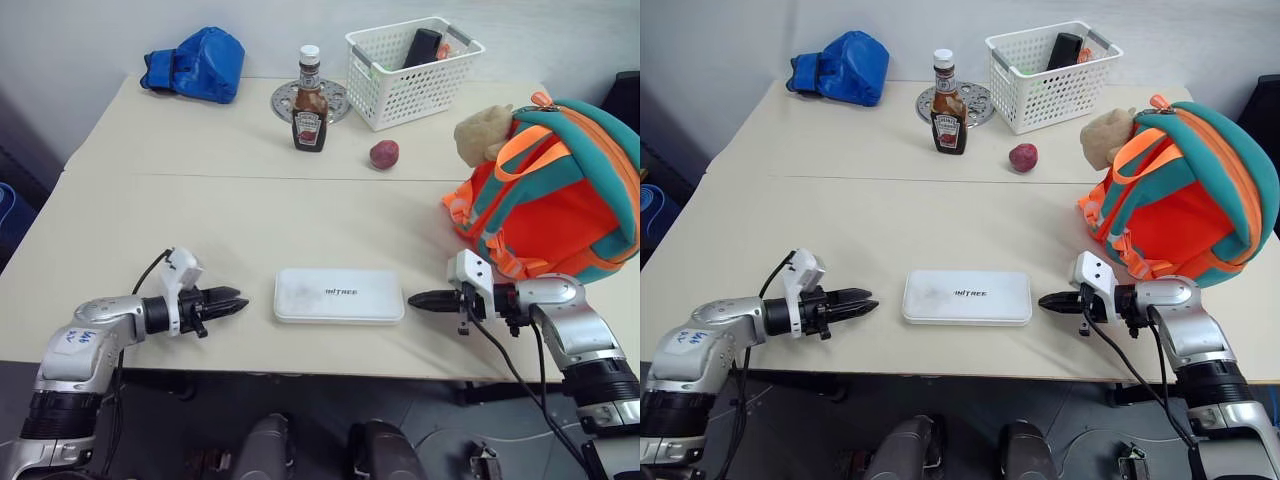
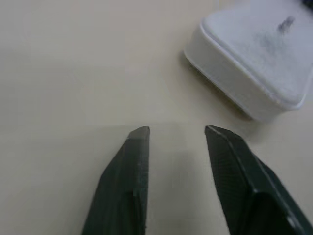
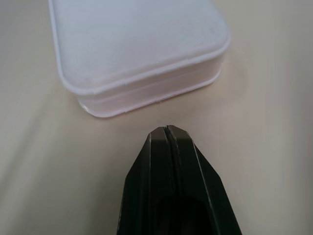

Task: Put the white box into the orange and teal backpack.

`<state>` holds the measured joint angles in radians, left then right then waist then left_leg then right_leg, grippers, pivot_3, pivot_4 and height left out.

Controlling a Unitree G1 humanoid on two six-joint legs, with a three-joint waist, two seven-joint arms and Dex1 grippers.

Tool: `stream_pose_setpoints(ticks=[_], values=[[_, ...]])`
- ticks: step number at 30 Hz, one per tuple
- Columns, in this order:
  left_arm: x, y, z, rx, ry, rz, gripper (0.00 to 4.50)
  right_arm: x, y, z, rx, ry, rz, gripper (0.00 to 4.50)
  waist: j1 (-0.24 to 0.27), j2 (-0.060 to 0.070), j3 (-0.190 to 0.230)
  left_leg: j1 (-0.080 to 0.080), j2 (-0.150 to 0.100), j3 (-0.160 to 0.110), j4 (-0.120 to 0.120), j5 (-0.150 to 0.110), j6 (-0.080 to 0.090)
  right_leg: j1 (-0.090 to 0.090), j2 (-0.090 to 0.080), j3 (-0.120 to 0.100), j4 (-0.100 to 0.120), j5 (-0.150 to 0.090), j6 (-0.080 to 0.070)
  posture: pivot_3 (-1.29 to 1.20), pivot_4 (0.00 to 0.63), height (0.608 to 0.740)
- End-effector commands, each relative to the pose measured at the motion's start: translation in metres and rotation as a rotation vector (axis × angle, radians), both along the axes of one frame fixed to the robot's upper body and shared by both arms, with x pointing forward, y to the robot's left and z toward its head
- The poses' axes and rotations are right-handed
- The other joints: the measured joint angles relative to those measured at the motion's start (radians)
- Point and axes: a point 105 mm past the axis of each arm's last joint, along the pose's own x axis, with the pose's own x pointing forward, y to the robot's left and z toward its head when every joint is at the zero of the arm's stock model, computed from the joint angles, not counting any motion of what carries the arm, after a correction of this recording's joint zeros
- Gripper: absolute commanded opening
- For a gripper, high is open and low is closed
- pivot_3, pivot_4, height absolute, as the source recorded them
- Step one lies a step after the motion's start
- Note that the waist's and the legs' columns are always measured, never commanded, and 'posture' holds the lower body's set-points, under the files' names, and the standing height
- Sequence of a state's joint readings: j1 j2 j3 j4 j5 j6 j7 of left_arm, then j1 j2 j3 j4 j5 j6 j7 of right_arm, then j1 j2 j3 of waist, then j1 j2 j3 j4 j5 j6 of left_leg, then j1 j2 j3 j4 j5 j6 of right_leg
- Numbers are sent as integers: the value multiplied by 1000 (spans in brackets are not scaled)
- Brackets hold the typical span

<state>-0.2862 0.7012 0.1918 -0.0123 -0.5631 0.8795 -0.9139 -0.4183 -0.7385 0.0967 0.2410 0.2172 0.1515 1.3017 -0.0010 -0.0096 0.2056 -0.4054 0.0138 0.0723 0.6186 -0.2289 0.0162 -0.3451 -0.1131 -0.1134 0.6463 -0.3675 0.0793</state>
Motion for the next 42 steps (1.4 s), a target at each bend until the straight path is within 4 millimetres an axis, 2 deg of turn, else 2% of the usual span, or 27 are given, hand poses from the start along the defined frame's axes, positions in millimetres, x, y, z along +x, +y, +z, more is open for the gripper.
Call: stream_pose_setpoints(ticks=[1, 5, 6, 11, 21, 24, 27, 33, 40, 41, 42], values=[[-2, -3, 12, -115, 95, -15, 3135, -2, 1, -6, -55, -3, 49, 0, 0, 0, 0, 0, 0, 0, 0, 0, 0, 0, 0, 0, 0, 0, 0, 0, 150, 740], [-3, -10, 15, -205, 226, -35, 4403, 0, 3, -8, -66, -12, 60, 0, -1, -1, 0, 1, 0, 0, 0, 0, -1, 0, 0, 0, 0, 0, 0, 0, 150, 740], [-2, -12, 15, -213, 246, -34, 4458, 1, 4, -8, -67, -14, 62, 0, -2, -1, 0, 1, 0, 0, 0, 0, -1, 0, 0, 0, 1, 0, 0, 0, 150, 740], [0, -27, 6, -199, 356, -68, 4458, 2, 7, -8, -66, -22, 69, 0, -3, -1, -1, 1, 0, 0, 1, 0, -1, 1, 0, 1, 1, 0, 0, 0, 150, 740], [17, -84, -7, -147, 457, -206, 4458, -5, 12, -13, -80, -26, 103, 0, 1, -2, -1, 2, 0, 0, 3, 0, -2, 2, 0, 1, 1, 0, 0, 0, 150, 740], [17, -100, -4, -149, 471, -280, 4458, -20, 12, -19, -90, 2, 162, 0, 5, -3, -2, 3, 0, 0, 3, 0, -2, 4, 1, 1, 1, 0, 0, 0, 150, 740], [19, -110, 6, -159, 467, -340, 4458, -24, 13, -21, -89, 0, 165, 0, 6, -4, -2, 2, 0, 0, 4, 0, -2, 4, 1, 1, 0, 0, 0, 0, 150, 740], [23, -116, 15, -154, 479, -392, 4458, -24, 15, -23, -88, -8, 151, 0, 2, -4, -2, 2, 0, 0, 4, 0, -2, 3, 1, 1, 0, 0, 0, 0, 150, 740], [21, -111, 24, -158, 473, -449, 4458, -24, 16, -24, -83, -12, 140, 0, -1, -4, -1, 1, 0, 0, 4, -1, -2, 3, 1, 1, 0, 0, 0, 0, 150, 740], [20, -110, 25, -161, 466, -456, 4064, -24, 17, -24, -81, -13, 138, 0, -1, -5, -1, 1, 0, 0, 4, -1, -2, 3, 1, 1, 0, 0, 0, 0, 150, 740], [20, -109, 25, -164, 457, -462, 3874, -24, 17, -24, -81, -16, 136, 0, -1, -5, -1, 1, 0, 0, 4, -1, -2, 3, 1, 1, 0, 0, 0, 0, 150, 740]])
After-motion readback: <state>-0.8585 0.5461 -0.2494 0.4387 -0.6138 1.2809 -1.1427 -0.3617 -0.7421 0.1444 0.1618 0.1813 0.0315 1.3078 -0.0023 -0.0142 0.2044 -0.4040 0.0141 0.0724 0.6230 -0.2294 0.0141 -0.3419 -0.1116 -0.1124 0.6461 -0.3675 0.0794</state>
